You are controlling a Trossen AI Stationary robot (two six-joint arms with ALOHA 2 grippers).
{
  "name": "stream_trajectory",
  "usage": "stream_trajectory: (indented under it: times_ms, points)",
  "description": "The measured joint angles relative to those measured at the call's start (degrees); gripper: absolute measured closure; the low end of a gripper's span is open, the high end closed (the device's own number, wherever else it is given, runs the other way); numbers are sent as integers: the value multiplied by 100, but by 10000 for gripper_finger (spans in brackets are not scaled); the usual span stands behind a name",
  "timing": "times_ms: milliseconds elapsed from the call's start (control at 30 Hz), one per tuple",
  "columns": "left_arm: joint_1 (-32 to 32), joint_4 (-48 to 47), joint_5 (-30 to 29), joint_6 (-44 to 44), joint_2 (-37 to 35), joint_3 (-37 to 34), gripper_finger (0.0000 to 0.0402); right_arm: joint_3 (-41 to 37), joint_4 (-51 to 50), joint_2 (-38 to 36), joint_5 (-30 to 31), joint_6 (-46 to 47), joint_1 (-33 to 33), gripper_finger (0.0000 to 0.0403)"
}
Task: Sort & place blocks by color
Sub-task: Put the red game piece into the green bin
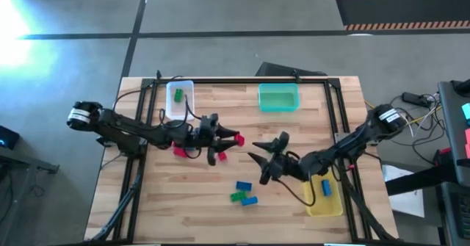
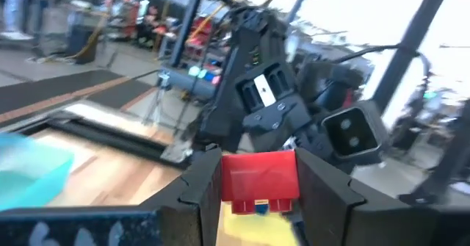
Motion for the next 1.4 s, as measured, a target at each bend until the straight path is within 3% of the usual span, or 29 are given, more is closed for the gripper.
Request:
stream_trajectory:
  times_ms: [367,700,1033,1200,1400]
  points:
    - [-69,215,396,-282,-61,-4,280,753,-56,512,310,-705,37,225]
    - [-83,325,409,-260,-70,-7,280,1346,-24,900,892,-1160,33,225]
    - [-35,193,396,-256,-49,-28,280,1381,19,791,1301,-1434,163,226]
    - [4,230,386,-258,-55,-28,280,1390,-15,789,1283,-1374,148,225]
    - [2,246,383,-256,-55,-28,280,1424,-17,825,719,-1244,-67,228]
